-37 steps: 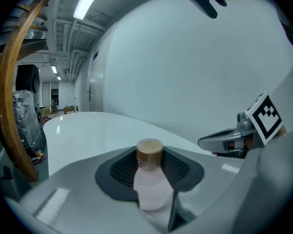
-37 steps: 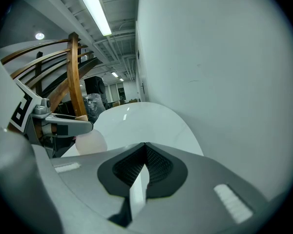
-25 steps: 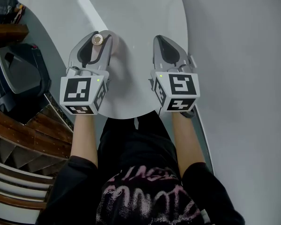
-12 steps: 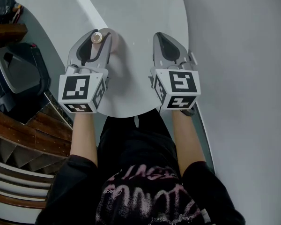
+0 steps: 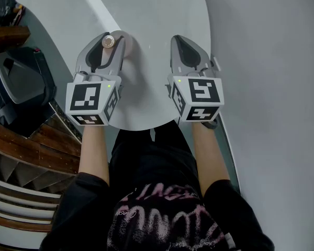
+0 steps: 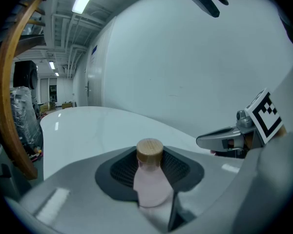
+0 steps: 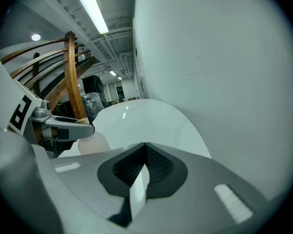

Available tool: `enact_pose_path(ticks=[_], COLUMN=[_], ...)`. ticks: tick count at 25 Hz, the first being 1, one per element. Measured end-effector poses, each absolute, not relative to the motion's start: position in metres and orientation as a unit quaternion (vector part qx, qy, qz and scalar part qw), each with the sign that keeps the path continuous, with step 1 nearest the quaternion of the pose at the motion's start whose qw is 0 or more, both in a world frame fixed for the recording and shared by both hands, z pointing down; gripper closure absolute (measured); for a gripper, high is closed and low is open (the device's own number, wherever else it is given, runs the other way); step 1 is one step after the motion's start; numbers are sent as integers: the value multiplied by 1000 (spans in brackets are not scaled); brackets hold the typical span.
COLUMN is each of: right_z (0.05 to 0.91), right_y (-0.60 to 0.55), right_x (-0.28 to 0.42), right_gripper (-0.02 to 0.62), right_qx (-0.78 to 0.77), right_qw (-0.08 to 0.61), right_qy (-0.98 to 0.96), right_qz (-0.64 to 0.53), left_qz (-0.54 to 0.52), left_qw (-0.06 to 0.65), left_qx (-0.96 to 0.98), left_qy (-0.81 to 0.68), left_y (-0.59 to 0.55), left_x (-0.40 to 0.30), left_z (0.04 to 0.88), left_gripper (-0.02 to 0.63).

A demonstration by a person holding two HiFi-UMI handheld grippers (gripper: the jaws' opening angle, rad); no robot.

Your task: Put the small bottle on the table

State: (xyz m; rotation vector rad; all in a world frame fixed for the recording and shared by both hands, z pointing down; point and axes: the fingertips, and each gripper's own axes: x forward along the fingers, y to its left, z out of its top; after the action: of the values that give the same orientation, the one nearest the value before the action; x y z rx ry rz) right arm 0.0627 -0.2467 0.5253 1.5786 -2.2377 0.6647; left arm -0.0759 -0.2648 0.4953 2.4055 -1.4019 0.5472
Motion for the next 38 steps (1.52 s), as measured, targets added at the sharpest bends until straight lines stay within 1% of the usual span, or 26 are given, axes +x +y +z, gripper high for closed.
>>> enact_pose_path(ticks=[30, 38], right_z=[531, 526], right_y=[-244, -247], right_x=[64, 62], right_gripper=[586, 586], right_qx=[556, 558], right_qw=[162, 165], right_qy=[-780, -778], right_qz=[238, 236], left_qz=[209, 193], left_qw=[133, 140], left_qx=[840, 840], left_qy=[-482, -487], left_y=[-263, -269], left_x=[-73, -76], left_z=[501, 495], left_gripper=[459, 456])
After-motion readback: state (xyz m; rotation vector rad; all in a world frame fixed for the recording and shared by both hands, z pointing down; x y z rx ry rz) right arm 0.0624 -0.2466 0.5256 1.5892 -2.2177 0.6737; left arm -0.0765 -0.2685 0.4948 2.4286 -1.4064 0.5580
